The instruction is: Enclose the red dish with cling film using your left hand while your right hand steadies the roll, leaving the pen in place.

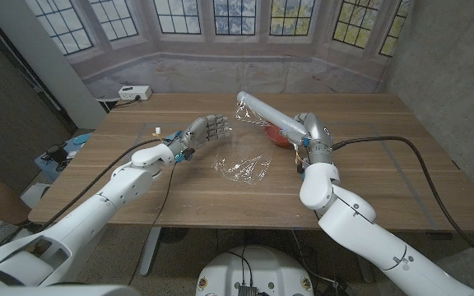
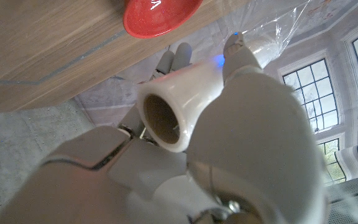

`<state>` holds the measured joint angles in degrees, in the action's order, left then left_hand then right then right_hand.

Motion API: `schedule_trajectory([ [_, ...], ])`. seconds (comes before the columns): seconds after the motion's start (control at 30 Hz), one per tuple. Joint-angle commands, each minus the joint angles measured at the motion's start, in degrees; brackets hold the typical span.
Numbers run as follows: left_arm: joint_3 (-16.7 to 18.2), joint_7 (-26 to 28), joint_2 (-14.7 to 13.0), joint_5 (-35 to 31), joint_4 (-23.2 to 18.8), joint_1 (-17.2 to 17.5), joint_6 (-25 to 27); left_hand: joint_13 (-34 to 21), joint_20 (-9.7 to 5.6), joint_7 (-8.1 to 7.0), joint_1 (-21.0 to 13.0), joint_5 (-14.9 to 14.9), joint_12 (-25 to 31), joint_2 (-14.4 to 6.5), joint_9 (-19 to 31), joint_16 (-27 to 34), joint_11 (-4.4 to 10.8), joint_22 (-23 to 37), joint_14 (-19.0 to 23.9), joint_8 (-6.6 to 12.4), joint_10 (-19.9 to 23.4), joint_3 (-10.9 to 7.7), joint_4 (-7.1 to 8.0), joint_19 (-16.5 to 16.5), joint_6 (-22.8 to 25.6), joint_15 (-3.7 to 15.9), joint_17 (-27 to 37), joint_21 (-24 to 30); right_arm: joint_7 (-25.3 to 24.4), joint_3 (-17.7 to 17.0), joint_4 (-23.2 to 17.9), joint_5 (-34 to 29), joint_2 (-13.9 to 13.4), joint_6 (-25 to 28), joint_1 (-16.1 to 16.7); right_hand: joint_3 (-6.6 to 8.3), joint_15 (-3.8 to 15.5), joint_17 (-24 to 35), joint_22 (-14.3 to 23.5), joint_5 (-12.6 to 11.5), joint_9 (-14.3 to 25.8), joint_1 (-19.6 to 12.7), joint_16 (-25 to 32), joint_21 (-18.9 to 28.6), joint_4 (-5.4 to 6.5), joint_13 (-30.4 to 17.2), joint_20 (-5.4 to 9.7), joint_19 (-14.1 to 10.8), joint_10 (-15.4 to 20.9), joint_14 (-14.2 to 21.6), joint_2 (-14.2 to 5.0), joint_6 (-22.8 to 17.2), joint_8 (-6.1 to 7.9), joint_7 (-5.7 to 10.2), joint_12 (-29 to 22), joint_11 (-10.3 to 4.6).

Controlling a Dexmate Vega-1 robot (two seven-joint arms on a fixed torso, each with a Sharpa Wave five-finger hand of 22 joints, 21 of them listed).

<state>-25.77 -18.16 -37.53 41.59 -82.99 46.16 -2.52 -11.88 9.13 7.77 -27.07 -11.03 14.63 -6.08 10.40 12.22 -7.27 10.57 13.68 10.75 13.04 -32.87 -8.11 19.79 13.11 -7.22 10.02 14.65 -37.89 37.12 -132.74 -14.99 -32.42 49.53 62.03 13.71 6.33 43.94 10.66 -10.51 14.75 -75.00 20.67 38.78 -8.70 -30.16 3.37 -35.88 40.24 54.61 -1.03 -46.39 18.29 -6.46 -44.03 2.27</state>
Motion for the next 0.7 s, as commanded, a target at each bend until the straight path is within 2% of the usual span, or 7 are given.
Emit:
schedule_trajectory([
  [0.03,0.3,-0.7,-2.1,0.6,-1.8,0.6,2.0,-0.2,-0.06,0.24,-0.8,-0.4,0.4,-0.1,0.1,0.4,-0.17,0.2,1.3,0.41,0.8,-0.20,-0.55,1.0,0.6,0.14,0.1,0.4,0.4,-0.3,0.2,-0.1,0.0,-0.3,-0.3,0.43,5.68,0.1,0.2,-0.4,0.1,0.1,-0.1,0.4,-0.10,-0.1,0.78,0.5,7.6,1.6,-7.35,-9.3,0.33,8.54,-0.2,-6.93],
  [0.2,0.4,-0.8,-2.7,1.1,-2.3,0.9,3.1,-0.3,-0.02,0.36,-1.4,-0.5,0.8,-0.2,0.1,0.5,0.09,0.3,2.3,0.61,1.9,-0.20,-0.96,1.9,1.4,0.09,0.2,0.7,0.7,-0.7,-0.4,0.0,-0.6,-0.4,0.0,0.39,5.60,0.1,0.2,-0.3,0.1,0.1,-0.2,0.5,-0.06,-0.1,0.82,0.5,7.6,1.6,-7.40,-9.4,0.29,8.52,-0.2,-7.03],
  [0.3,0.4,-0.7,-3.3,1.3,-2.8,1.1,3.9,-0.5,-0.56,0.14,-2.3,-0.6,1.1,0.2,0.1,0.5,0.91,0.3,3.6,1.00,3.1,-0.09,-1.54,3.0,2.8,0.88,0.2,1.0,0.9,-1.1,-0.9,0.0,-1.1,-0.7,0.3,0.35,5.52,0.2,0.1,-0.3,0.2,0.1,-0.3,0.6,-0.02,-0.2,0.85,0.6,7.6,1.6,-7.46,-9.4,0.22,8.44,-0.2,-6.99],
  [0.57,0.7,0.0,-3.9,2.2,-3.3,1.3,5.9,-0.8,-0.93,0.35,-4.5,-0.8,2.0,0.2,0.2,0.9,1.31,0.4,6.2,1.84,6.1,-0.13,-2.03,4.7,6.2,1.38,0.3,1.5,1.0,-2.2,-1.6,0.1,-2.0,-1.7,1.1,0.30,5.56,0.1,0.1,-0.3,0.2,0.1,-0.4,0.8,-0.05,-0.1,0.91,0.5,7.7,1.8,-7.43,-9.3,0.09,8.49,-0.2,-7.04],
  [0.7,0.3,-0.6,-4.2,2.0,-2.9,0.8,6.7,-1.1,-1.58,-0.06,-6.1,-0.9,2.7,0.7,0.3,1.4,2.38,0.5,9.0,2.46,8.6,0.24,-2.19,6.4,9.1,2.25,0.5,2.1,1.1,-2.6,-1.8,0.3,-2.2,-2.2,1.3,0.23,5.62,0.3,0.1,-0.3,0.2,0.2,-0.4,0.9,0.04,-0.1,0.94,0.5,7.8,1.8,-7.47,-9.4,0.06,8.49,-0.2,-7.01],
])
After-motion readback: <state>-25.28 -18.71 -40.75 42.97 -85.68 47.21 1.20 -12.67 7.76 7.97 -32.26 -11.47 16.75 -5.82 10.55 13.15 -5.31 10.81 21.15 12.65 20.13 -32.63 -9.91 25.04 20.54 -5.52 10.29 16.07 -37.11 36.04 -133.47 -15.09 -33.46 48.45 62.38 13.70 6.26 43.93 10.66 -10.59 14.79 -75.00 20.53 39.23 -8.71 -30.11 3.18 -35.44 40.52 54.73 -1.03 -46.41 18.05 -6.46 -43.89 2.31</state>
